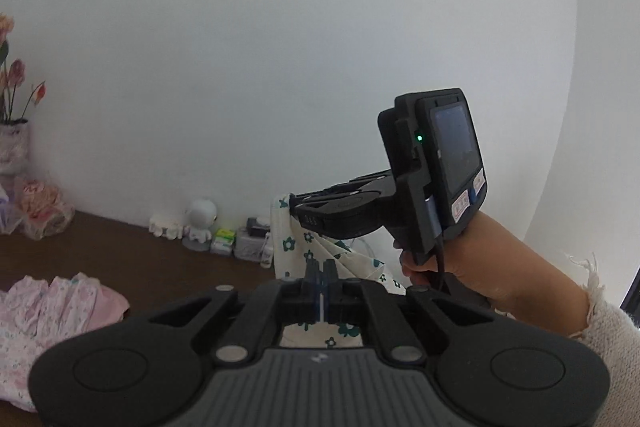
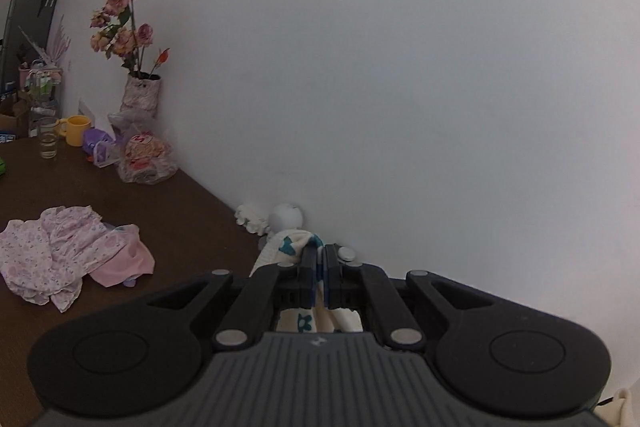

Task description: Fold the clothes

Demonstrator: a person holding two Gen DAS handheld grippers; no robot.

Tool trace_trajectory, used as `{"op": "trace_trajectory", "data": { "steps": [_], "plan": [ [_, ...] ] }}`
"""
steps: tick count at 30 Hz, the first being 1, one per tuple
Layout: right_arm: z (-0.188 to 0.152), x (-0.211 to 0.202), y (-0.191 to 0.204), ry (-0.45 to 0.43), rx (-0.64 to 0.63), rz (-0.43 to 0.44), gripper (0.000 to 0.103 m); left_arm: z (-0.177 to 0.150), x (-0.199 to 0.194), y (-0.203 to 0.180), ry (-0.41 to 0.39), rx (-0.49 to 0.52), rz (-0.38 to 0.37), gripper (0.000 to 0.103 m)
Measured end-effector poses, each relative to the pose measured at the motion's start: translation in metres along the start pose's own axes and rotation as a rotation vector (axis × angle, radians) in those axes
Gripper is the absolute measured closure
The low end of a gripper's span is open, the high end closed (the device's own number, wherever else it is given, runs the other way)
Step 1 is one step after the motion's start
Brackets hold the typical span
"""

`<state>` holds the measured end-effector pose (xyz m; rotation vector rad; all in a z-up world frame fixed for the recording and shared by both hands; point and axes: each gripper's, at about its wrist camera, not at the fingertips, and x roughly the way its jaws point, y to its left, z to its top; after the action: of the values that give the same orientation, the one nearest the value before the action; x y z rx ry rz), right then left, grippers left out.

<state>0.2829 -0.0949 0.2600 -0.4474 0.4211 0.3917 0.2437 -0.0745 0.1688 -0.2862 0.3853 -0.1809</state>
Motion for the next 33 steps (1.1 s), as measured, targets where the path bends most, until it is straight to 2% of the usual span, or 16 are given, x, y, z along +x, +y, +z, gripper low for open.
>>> {"op": "trace_trajectory", "data": {
  "steps": [3,5,8,10,12,15,16,17,19,20,23,26,29,33],
  "plan": [
    [-0.016,0.077,0.097,0.071,-0.065,0.192,0.101,-0.056,-0.005,0.113,0.121,-0.136,0.077,0.103],
    [-0.021,0.122,0.152,0.122,-0.128,0.269,0.101,-0.09,-0.016,0.189,0.202,-0.227,0.122,0.103],
    [-0.034,0.172,0.216,0.177,-0.216,0.342,0.101,-0.13,-0.068,0.267,0.272,-0.313,0.164,0.103],
    [-0.039,0.195,0.233,0.194,-0.248,0.371,0.101,-0.138,-0.079,0.288,0.284,-0.35,0.18,0.103],
    [-0.041,0.215,0.244,0.211,-0.268,0.387,0.101,-0.13,-0.083,0.295,0.299,-0.359,0.163,0.103],
    [-0.037,0.239,0.251,0.241,-0.272,0.38,0.1,-0.112,-0.09,0.282,0.312,-0.35,0.143,0.096],
    [-0.038,0.245,0.25,0.255,-0.247,0.374,0.093,-0.107,-0.091,0.278,0.318,-0.347,0.136,0.093],
    [-0.039,0.251,0.247,0.27,-0.217,0.366,0.069,-0.106,-0.085,0.279,0.326,-0.342,0.124,0.093],
    [-0.04,0.25,0.225,0.261,-0.128,0.338,0.036,-0.104,-0.072,0.28,0.351,-0.33,0.102,0.089],
    [-0.043,0.245,0.206,0.25,-0.072,0.34,0.036,-0.104,-0.064,0.28,0.364,-0.323,0.097,0.084],
    [-0.058,0.215,0.146,0.213,0.074,0.323,0.036,-0.106,-0.042,0.279,0.399,-0.33,0.096,0.079],
    [-0.098,0.17,0.098,0.211,0.07,0.274,0.036,-0.109,-0.024,0.278,0.41,-0.365,0.111,0.079],
    [-0.155,0.128,0.059,0.269,0.051,0.248,0.036,-0.107,-0.014,0.275,0.406,-0.389,0.141,0.079],
    [-0.222,0.081,0.031,0.32,0.02,0.211,0.037,-0.105,-0.006,0.267,0.412,-0.402,0.176,0.078]
  ]
}}
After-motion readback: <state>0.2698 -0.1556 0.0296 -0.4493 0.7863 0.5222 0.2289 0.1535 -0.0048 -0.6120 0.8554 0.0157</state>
